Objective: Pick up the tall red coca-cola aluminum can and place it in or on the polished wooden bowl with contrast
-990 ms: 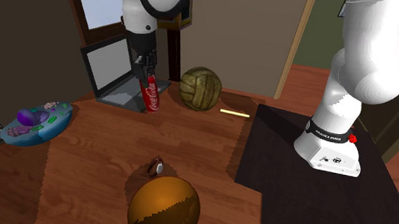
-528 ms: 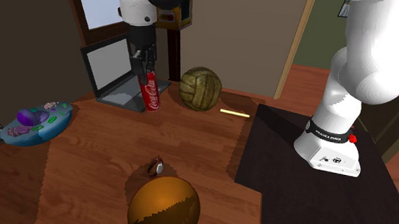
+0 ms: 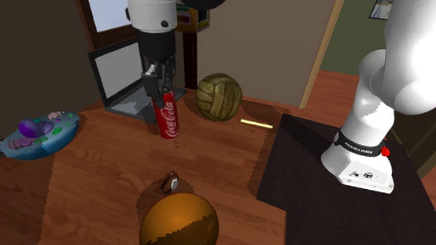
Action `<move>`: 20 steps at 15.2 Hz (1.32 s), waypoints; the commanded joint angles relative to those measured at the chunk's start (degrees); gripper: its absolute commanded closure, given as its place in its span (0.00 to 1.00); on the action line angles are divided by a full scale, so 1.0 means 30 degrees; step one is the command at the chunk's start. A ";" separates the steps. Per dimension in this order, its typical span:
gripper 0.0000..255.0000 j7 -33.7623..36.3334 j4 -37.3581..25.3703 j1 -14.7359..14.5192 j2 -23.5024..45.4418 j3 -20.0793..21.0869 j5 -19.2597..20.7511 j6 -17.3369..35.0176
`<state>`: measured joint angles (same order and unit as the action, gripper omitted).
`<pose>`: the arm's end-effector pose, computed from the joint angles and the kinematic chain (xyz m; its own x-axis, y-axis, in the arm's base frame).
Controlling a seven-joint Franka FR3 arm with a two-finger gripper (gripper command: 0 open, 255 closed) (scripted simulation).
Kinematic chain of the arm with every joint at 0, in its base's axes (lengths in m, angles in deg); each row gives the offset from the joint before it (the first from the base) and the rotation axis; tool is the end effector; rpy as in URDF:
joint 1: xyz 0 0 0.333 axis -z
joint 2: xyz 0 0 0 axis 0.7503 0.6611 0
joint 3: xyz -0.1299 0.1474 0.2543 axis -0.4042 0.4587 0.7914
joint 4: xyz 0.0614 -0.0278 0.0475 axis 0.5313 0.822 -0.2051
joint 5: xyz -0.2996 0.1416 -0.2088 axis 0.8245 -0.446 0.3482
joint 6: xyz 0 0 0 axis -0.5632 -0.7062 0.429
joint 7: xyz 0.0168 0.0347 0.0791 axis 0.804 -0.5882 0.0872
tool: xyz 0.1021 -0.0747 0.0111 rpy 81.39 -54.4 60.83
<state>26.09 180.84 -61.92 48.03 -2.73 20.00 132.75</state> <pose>0.5294 0.2915 0.4144 0.9614 0.2752 0.0039 0.2749 -0.9609 0.0328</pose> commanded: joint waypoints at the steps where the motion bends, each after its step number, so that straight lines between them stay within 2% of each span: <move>1: 1.00 0.0740 0.0308 -0.0416 -0.0398 0.0320 -0.0070 -0.0105; 9: 1.00 0.4050 0.0511 -0.2310 -0.1047 0.1791 -0.0149 -0.0690; 16: 1.00 0.7402 -0.0618 -0.4248 -0.0574 0.3184 0.0166 -0.1576; 20: 1.00 0.7535 0.0097 -0.4274 -0.0301 0.3148 0.0332 -0.0622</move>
<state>48.43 180.64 -74.66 46.88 6.70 20.85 130.15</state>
